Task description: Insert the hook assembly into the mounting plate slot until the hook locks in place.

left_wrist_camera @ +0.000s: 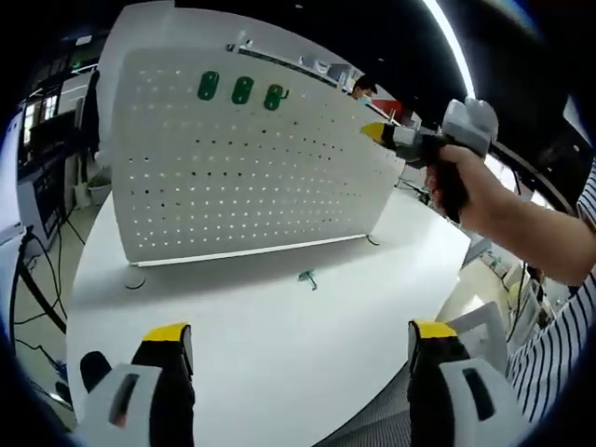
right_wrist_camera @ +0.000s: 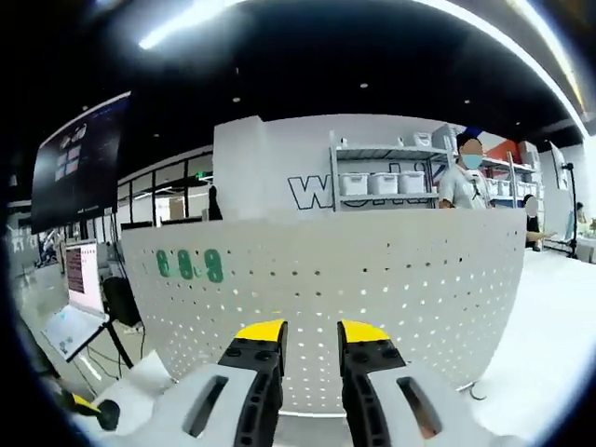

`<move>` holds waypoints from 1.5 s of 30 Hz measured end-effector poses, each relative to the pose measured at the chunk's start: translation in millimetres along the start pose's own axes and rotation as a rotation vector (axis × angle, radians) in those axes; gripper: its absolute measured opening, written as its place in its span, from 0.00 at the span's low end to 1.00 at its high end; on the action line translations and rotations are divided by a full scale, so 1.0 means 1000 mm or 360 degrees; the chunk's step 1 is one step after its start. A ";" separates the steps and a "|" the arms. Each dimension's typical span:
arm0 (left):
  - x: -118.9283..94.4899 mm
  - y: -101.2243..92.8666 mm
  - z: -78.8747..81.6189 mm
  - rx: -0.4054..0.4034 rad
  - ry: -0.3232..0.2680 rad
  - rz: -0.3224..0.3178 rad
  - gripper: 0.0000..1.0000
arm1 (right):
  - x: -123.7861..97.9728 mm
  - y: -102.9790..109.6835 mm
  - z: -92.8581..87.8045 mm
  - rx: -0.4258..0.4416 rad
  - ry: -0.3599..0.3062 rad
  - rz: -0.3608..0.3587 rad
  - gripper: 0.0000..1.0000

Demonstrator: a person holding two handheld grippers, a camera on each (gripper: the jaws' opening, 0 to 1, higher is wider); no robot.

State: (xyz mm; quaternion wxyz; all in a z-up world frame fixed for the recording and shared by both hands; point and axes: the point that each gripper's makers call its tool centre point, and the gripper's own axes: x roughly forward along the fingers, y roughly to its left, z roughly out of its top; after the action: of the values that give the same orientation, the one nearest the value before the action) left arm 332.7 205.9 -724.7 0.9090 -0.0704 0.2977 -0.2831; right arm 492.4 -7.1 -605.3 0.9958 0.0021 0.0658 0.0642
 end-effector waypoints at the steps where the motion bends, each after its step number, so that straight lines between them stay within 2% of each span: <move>1: 0.000 -0.001 -0.001 0.0000 0.0002 -0.0002 0.98 | -0.005 -0.004 -0.007 -0.0017 0.0013 0.0004 0.19; 4: -0.002 -0.002 -0.003 0.0006 0.0009 0.0000 0.98 | -0.018 -0.007 -0.028 0.0007 0.0093 0.0050 0.19; 5: -0.003 -0.004 -0.003 0.0009 0.0004 0.0003 0.98 | -0.023 -0.007 -0.041 -0.0033 0.0152 0.0071 0.19; 8: -0.003 -0.008 -0.005 0.0005 0.0005 -0.0006 0.99 | -0.033 -0.008 -0.060 -0.0125 0.0224 0.0097 0.19; 11: -0.001 -0.011 -0.009 0.0011 0.0030 -0.0017 0.99 | -0.045 -0.014 -0.091 -0.0252 0.0364 0.0116 0.20; 14: 0.000 -0.015 -0.009 0.0015 0.0037 -0.0025 0.99 | -0.054 -0.016 -0.105 -0.0231 0.0415 0.0142 0.20; 15: 0.000 -0.016 -0.009 0.0016 0.0039 -0.0027 0.99 | -0.058 -0.017 -0.114 -0.0236 0.0466 0.0156 0.21; 19: 0.003 -0.018 -0.012 0.0009 0.0054 -0.0035 0.99 | -0.069 -0.017 -0.131 -0.0257 0.0546 0.0193 0.21; 22: 0.004 -0.019 -0.019 0.0033 0.0109 -0.0043 1.00 | -0.079 -0.013 -0.144 -0.0226 0.0611 0.0248 0.21; 25: 0.004 -0.019 -0.021 0.0014 0.0111 -0.0039 1.00 | -0.086 -0.011 -0.154 -0.0250 0.0654 0.0277 0.21; 30: 0.006 -0.017 -0.032 0.0010 0.0167 -0.0035 1.00 | -0.099 -0.010 -0.182 -0.0262 0.0787 0.0330 0.22; 33: 0.007 -0.018 -0.037 -0.0009 0.0190 -0.0052 1.00 | -0.105 -0.010 -0.199 -0.0211 0.0873 0.0341 0.22; 39: 0.011 -0.015 -0.047 -0.0035 0.0234 -0.0046 1.00 | -0.110 -0.008 -0.225 -0.0205 0.0974 0.0365 0.21; 45: 0.012 -0.010 -0.047 -0.0040 0.0255 -0.0033 1.00 | -0.110 -0.003 -0.246 -0.0224 0.1050 0.0428 0.20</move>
State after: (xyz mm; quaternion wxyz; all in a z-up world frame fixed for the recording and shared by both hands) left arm 308.6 193.0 -765.9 0.8783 -0.0621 0.3723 -0.2934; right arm 352.5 -25.2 -834.9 0.9014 -0.0787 0.3779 0.1962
